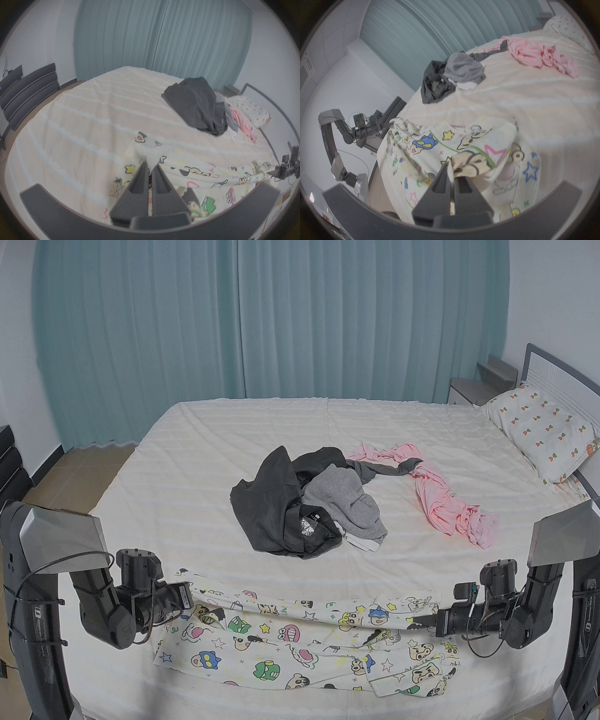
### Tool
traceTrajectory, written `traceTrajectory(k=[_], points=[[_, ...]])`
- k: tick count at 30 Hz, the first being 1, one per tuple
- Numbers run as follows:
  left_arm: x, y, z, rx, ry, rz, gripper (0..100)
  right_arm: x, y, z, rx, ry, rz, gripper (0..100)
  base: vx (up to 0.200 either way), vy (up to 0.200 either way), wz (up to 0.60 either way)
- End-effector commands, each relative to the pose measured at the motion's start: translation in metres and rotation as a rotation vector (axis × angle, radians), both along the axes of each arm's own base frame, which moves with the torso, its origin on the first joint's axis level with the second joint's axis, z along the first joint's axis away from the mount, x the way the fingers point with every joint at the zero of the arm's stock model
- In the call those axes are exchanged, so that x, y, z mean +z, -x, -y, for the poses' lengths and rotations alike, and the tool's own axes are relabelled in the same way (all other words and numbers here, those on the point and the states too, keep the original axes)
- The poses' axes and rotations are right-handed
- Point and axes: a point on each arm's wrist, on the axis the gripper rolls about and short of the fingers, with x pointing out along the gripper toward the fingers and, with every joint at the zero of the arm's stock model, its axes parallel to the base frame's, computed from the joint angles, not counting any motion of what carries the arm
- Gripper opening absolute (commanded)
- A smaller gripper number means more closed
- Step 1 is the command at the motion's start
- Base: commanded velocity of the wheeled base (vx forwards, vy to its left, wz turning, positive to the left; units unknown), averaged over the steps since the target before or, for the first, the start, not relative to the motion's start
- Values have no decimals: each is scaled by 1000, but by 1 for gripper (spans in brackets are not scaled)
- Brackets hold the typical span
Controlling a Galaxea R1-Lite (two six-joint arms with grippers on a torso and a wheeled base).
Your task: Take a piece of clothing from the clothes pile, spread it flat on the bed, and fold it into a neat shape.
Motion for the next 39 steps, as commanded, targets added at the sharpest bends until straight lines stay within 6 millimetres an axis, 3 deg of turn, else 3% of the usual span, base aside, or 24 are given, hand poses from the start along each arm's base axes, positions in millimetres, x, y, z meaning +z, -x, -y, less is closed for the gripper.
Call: traceTrajectory(k=[1,13,14,15,16,21,30,34,39], points=[[-23,13,-1,-19,-25,-89,0,-13,12,-3,18,20,-68,0,0,0,0],[-32,22,2,-36,-36,-137,0,-16,22,-6,17,57,-101,0,0,0,0],[-32,22,2,-37,-36,-137,0,-16,23,-6,17,59,-101,100,0,0,0],[-32,22,2,-37,-36,-135,0,-16,23,-6,17,59,-100,100,0,0,0],[-32,21,2,-36,-34,-134,100,-16,23,-6,16,60,-99,100,0,0,0],[-32,23,0,-22,-27,-119,100,-11,30,0,-14,76,-97,100,0,0,0],[-12,40,-30,94,132,-14,100,15,37,22,-116,50,6,100,0,0,0],[5,50,-53,194,372,27,100,30,29,18,-195,-59,44,100,0,0,0],[17,50,-67,328,684,35,100,28,27,6,-205,-111,41,100,0,0,0]])
